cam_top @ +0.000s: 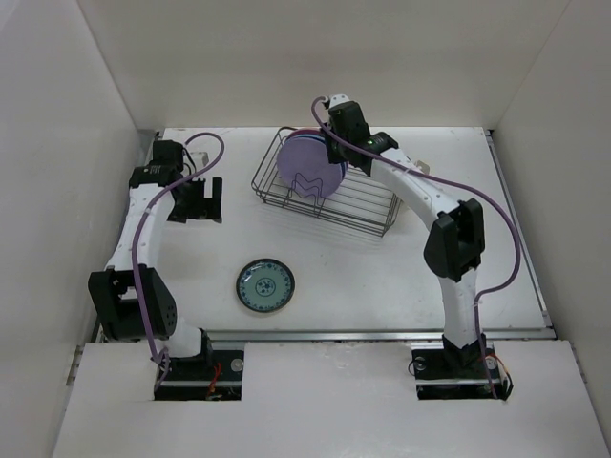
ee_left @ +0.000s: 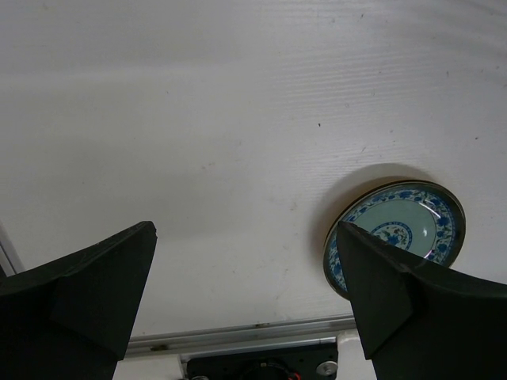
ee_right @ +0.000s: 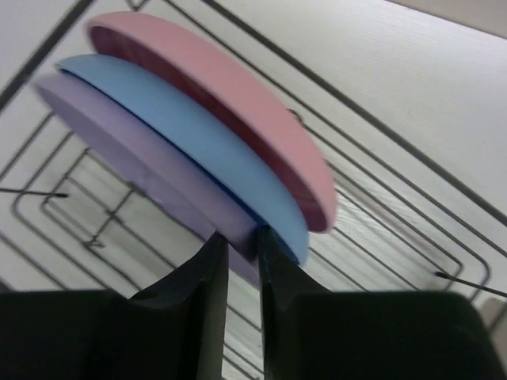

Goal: Unload the plates from the dish rack

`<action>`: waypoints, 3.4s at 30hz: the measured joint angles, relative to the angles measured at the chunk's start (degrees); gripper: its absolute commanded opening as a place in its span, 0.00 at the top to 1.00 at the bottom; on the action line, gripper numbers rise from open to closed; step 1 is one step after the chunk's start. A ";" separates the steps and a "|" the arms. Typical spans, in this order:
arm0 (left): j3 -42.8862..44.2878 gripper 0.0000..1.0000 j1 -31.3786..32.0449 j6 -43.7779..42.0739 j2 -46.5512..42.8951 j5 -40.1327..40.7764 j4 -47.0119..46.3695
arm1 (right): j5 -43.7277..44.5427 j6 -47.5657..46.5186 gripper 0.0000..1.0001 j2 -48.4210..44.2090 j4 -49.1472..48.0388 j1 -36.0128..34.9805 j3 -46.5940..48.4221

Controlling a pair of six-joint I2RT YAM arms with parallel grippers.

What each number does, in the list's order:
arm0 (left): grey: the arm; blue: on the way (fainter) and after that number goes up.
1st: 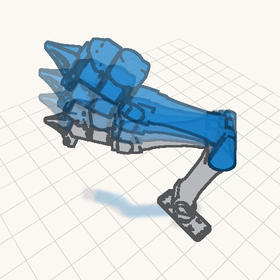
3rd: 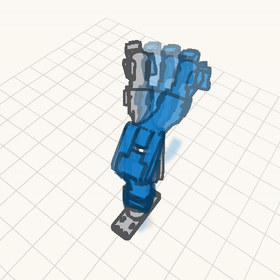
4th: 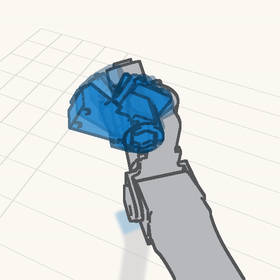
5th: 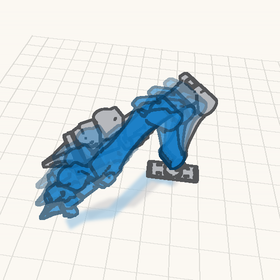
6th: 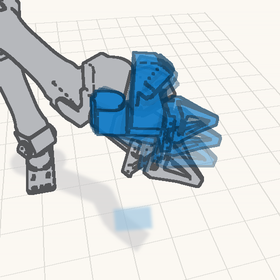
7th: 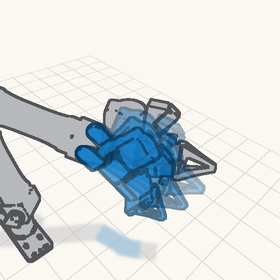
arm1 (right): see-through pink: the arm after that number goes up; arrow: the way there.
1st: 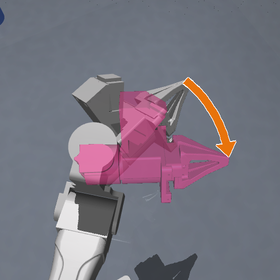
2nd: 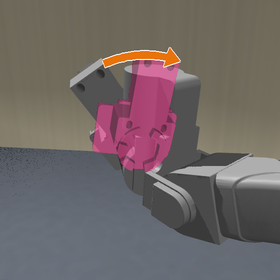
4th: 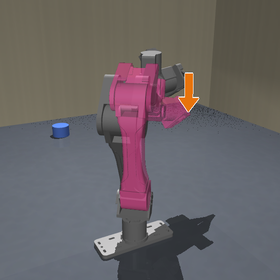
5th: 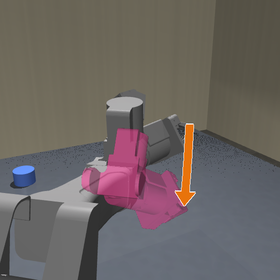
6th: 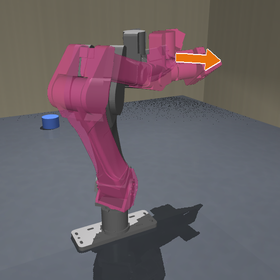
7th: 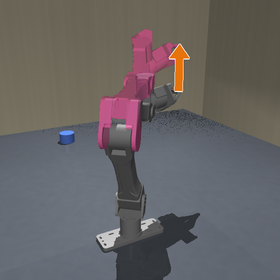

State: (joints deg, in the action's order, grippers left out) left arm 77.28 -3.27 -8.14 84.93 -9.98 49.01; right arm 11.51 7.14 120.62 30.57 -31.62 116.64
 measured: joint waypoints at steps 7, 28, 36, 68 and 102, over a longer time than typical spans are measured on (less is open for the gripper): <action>0.00 0.04 0.00 0.00 0.50 0.00 0.04 | 0.87 -3.06 0.97 1.79 1.09 0.66 -0.37; 0.00 0.04 0.00 0.00 0.50 0.13 0.11 | 4.85 -6.40 1.00 -8.15 -5.09 -0.63 -10.01; 0.04 0.04 0.00 0.00 0.50 0.13 0.13 | 6.91 -6.21 1.00 -16.31 -8.57 -1.86 -11.13; 1.05 0.04 0.00 0.02 -0.22 -2.05 0.13 | -17.66 9.49 0.96 -28.59 16.76 -4.11 -53.46; 5.38 0.02 0.00 -1.99 1.51 2.01 2.23 | 11.15 2.40 0.54 2.93 10.12 -3.04 4.33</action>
State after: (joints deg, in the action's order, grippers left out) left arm 82.65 -3.27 -10.13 86.43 -7.97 51.24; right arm 22.65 9.54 123.55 40.69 -34.65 120.97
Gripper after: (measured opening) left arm 0.975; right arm 0.459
